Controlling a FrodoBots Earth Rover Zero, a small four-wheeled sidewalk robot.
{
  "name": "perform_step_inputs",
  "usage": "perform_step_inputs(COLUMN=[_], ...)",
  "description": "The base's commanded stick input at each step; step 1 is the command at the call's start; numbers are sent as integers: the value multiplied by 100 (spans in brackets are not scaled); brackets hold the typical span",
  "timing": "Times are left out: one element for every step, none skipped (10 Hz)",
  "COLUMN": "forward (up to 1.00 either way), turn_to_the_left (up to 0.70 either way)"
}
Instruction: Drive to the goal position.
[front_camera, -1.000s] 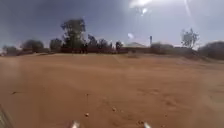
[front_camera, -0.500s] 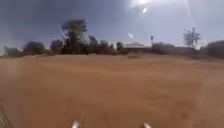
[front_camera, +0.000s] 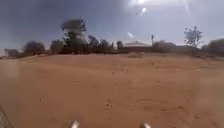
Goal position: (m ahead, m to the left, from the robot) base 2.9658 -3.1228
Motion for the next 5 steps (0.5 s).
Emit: perform_step_inputs(forward=[0, 0, 0, 0, 0], turn_to_the_left=[-45, -45, -45, -45, -45])
